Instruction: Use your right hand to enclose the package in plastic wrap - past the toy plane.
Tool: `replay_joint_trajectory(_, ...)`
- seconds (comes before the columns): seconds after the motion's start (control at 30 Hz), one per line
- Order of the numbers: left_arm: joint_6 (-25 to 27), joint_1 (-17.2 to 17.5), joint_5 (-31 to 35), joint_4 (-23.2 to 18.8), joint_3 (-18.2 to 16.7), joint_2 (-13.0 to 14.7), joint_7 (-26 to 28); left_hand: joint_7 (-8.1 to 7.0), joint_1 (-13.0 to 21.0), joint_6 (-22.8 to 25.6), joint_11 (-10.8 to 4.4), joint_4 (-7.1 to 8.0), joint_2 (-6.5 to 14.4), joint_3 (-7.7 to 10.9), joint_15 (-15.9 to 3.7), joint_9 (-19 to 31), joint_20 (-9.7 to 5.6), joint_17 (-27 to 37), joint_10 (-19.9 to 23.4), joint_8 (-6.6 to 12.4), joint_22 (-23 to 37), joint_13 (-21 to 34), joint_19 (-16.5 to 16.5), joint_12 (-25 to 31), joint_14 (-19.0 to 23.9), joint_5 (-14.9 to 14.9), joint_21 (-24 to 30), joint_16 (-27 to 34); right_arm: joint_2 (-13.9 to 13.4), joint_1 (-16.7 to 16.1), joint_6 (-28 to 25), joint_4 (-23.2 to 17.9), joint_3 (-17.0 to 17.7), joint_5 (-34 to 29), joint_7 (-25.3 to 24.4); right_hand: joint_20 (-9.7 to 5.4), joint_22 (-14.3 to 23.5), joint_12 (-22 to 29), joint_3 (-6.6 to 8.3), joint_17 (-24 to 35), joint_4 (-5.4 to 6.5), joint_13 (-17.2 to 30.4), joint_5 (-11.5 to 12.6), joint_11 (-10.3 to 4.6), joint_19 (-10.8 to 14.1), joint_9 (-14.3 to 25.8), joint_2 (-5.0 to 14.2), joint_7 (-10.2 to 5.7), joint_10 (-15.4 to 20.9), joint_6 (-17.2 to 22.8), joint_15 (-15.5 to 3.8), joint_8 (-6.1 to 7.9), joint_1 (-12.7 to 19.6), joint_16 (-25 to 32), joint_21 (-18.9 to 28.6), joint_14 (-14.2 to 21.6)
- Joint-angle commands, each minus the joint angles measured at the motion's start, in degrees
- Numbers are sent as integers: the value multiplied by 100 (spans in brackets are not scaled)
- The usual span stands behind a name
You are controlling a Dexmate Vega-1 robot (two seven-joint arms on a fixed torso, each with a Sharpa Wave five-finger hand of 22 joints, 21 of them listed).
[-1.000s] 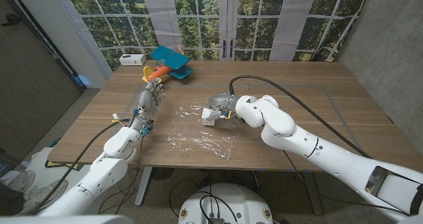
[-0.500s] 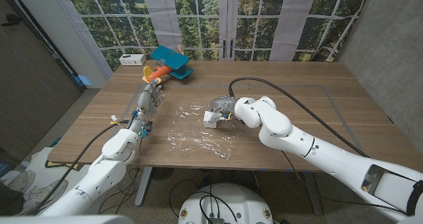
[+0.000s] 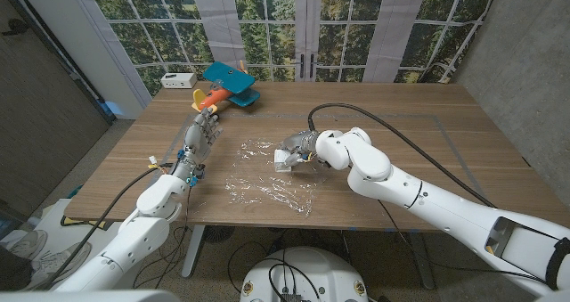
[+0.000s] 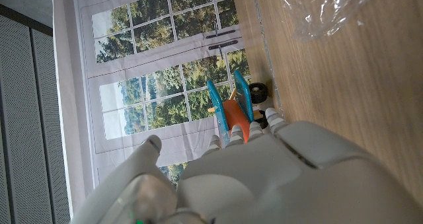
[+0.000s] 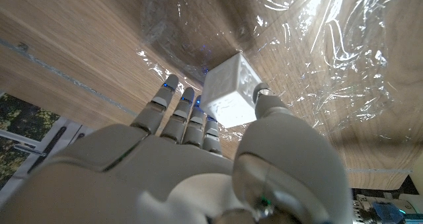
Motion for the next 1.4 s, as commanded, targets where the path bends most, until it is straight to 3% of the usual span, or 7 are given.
replay_joint_trajectory(0.03, 51, -119, -8, 102, 75, -48, -67, -5, -10, -500, -16, -21, 16, -8, 56, 15, 28, 8, -312, 25, 11, 10, 5, -14, -44, -2, -14, 17, -184, -21, -32, -262, 93, 122, 53, 57, 12, 6, -20, -16, -40, 19, 28, -1, 14, -20, -80, -4, -43, -46, 3, -42, 53, -51, -23, -21)
replay_joint_trajectory(0.4, 54, -223, -20, 245, 154, -114, -140, -13, -14, -499, -18, -19, 12, -12, 63, 15, 28, 8, -309, 24, 11, 10, 4, -14, -39, -2, -15, 19, -365, -289, -368, -512, 379, -60, -404, 53, 11, 11, 64, -70, -137, 17, 68, -55, 21, -90, 11, 5, -73, 114, -35, -59, 185, -106, -24, -41)
replay_joint_trajectory(0.93, -411, -255, 180, 421, 56, 16, -368, -41, -11, -306, 9, -41, -36, -32, 18, 13, 28, 2, -100, 77, 9, 8, 40, 57, 100, -6, -7, 62, -335, -732, -1169, -507, 580, -735, -1095, 40, 13, 72, -10, -105, -168, 10, 73, -155, 114, -194, 71, -46, 26, 753, -133, 47, 169, -71, 5, 110)
replay_joint_trajectory(1.23, -438, -39, 210, 190, -83, 120, -185, -63, 9, -253, -14, -76, -69, -42, 8, 11, 21, -8, -7, 72, 8, 4, 130, 73, 194, -5, 21, 68, -60, -1001, -1593, -325, 550, -1191, -1628, 9, 21, 192, -149, -112, -133, 0, 76, -209, 305, -236, 115, -16, 417, 1526, -245, 256, 81, 58, 67, 454)
replay_joint_trajectory(1.4, -459, 101, 158, 81, -175, 124, -92, -71, 14, -239, -15, -83, -71, -42, 7, 11, 23, -10, 22, 73, 7, 3, 147, 81, 223, -4, 26, 73, 155, -1081, -1791, -131, 476, -1373, -1854, 21, 24, 229, -280, -141, -151, -9, 95, -246, 326, -241, 36, -13, 665, 2145, -242, 467, 34, 72, 61, 551)
